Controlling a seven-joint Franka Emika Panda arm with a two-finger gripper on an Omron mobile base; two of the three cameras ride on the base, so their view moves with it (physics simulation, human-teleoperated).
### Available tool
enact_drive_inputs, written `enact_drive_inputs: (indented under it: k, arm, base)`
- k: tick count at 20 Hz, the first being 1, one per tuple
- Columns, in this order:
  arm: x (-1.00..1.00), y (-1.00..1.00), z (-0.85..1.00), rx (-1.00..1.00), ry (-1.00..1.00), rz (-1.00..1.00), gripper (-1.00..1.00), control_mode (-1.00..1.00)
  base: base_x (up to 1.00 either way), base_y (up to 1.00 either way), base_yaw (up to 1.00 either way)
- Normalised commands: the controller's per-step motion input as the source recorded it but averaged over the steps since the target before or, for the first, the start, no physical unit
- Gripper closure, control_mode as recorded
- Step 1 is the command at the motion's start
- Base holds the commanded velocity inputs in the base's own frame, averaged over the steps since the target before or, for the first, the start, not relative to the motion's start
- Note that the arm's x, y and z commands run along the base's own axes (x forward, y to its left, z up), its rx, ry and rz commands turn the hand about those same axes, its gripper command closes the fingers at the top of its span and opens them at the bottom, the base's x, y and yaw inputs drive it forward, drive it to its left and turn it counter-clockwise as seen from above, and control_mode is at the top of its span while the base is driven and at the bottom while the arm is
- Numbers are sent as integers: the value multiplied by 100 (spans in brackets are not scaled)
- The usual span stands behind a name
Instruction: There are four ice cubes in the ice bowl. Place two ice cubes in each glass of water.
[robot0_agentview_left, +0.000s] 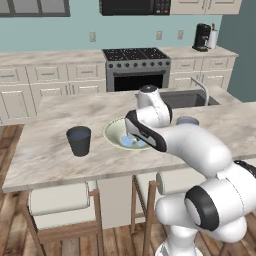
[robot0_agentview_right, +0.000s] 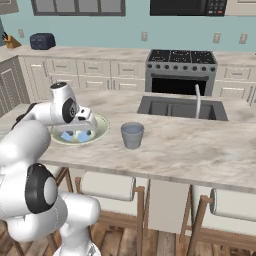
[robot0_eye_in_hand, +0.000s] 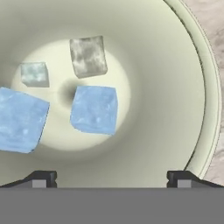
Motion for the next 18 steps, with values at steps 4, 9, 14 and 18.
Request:
enact_drive_inputs:
  k: [4,9,14,18]
  arm:
    - [17,-3,-11,0,5,0,-100,-100]
    - [24,8,-10,0,4,0,-100,-100]
    - [18,8,-17,0,5,0,-100,-100]
    - [4,4,-26,0,5,0,-100,-100]
  base:
    - [0,0,0]
    - [0,0,0]
    - [0,0,0]
    - [0,0,0]
